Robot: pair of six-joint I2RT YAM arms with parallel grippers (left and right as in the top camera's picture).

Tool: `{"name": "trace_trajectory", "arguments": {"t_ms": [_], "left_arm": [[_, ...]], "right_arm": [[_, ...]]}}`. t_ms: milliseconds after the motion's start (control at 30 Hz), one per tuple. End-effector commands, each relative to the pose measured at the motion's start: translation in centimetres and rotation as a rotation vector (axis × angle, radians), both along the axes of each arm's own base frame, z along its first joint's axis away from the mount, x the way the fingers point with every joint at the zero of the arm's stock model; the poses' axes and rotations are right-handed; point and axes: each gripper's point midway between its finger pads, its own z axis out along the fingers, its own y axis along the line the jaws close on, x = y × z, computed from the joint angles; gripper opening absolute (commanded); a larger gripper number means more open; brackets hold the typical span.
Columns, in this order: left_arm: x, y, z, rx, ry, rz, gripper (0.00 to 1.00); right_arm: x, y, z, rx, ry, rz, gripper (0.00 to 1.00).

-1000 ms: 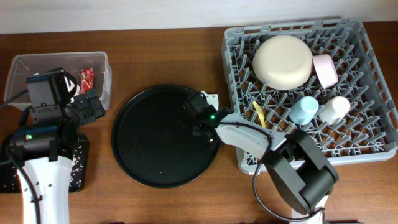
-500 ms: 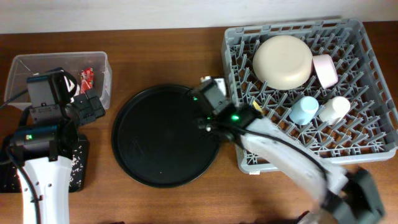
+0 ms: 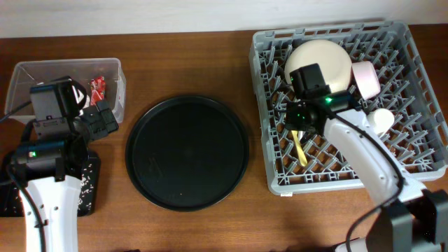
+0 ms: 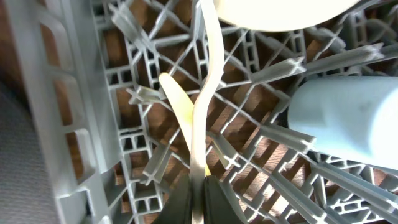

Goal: Sort waste into correct bins and load items into the dishwasher rack
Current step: 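Carry the white fork into the rack beside the knife and release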

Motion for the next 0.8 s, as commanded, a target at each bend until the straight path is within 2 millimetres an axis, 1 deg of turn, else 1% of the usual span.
{"name": "trace_trajectory", "arguments": {"t_ms": [0, 67, 133, 167, 233, 267, 300, 333, 367, 400, 467, 500, 533, 567, 633, 667, 700, 733, 767], "left_arm": [[0.0, 0.2, 0.7, 0.010, -0.017, 0.004, 0.99], [0.0, 0.2, 0.7, 0.010, -0.017, 0.004, 0.99], [0.0, 0.2, 0.7, 0.010, -0.017, 0.004, 0.99], [0.0, 0.2, 0.7, 0.010, -0.017, 0.004, 0.99], [0.0, 0.2, 0.7, 0.010, -0.017, 0.004, 0.99], [0.0, 0.2, 0.7, 0.010, -0.017, 0.004, 0.99], [0.0, 0.2, 0.7, 0.010, -0.017, 0.004, 0.99], [0.0, 0.2, 0.7, 0.010, -0.017, 0.004, 0.99], [0.0, 0.2, 0.7, 0.010, -0.017, 0.004, 0.99], [0.0, 0.2, 0.7, 0.010, -0.017, 0.004, 0.99], [0.0, 0.2, 0.7, 0.010, -0.017, 0.004, 0.99], [0.0, 0.2, 0.7, 0.010, -0.017, 0.004, 0.99], [0.0, 0.2, 0.7, 0.010, -0.017, 0.004, 0.99], [0.0, 0.2, 0.7, 0.010, -0.017, 0.004, 0.99], [0.0, 0.2, 0.7, 0.010, -0.017, 0.004, 0.99], [0.0, 0.2, 0.7, 0.010, -0.017, 0.004, 0.99], [0.0, 0.2, 0.7, 0.010, -0.017, 0.004, 0.99], [0.0, 0.2, 0.7, 0.010, -0.017, 0.004, 0.99], [0.0, 0.2, 0.7, 0.010, -0.017, 0.004, 0.99]], "right_arm": [[0.3, 0.2, -2.3, -0.018, 0.061, 0.031, 0.04], [0.2, 0.2, -3.6, -0.033, 0.098, 0.049, 0.04], [0.2, 0.2, -4.3, -0.038, 0.116, 0.053, 0.04], [0.2, 0.2, -4.3, -0.038, 0.114, 0.053, 0.17], [0.5, 0.2, -3.8, -0.039, 0.101, 0.067, 0.39], [0.7, 0.3, -3.0, -0.038, 0.086, 0.074, 0.55], [0.9, 0.3, -1.9, -0.033, 0.062, 0.074, 0.64], [1.0, 0.4, -0.8, -0.028, 0.042, 0.074, 0.66], [0.9, 0.6, 0.9, -0.007, 0.018, 0.080, 0.66], [0.7, 1.1, 2.1, 0.023, -0.001, 0.090, 0.66], [-0.1, 1.8, 5.6, 0.084, -0.078, 0.117, 0.66], [-0.4, 1.8, 6.6, 0.093, -0.101, 0.120, 0.66], [-1.2, 2.1, 8.5, 0.121, -0.144, 0.152, 0.66], [-2.1, 2.0, 9.8, 0.131, -0.168, 0.154, 0.66], [-4.0, 1.7, 11.4, 0.148, -0.185, 0.161, 0.66], [-5.4, 2.5, 12.5, 0.204, -0.192, 0.191, 0.66], [-6.4, 3.3, 13.1, 0.259, -0.190, 0.221, 0.66], [-7.2, 4.2, 13.5, 0.315, -0.183, 0.251, 0.61], [-7.9, 5.1, 13.7, 0.368, -0.163, 0.278, 0.50]]}}
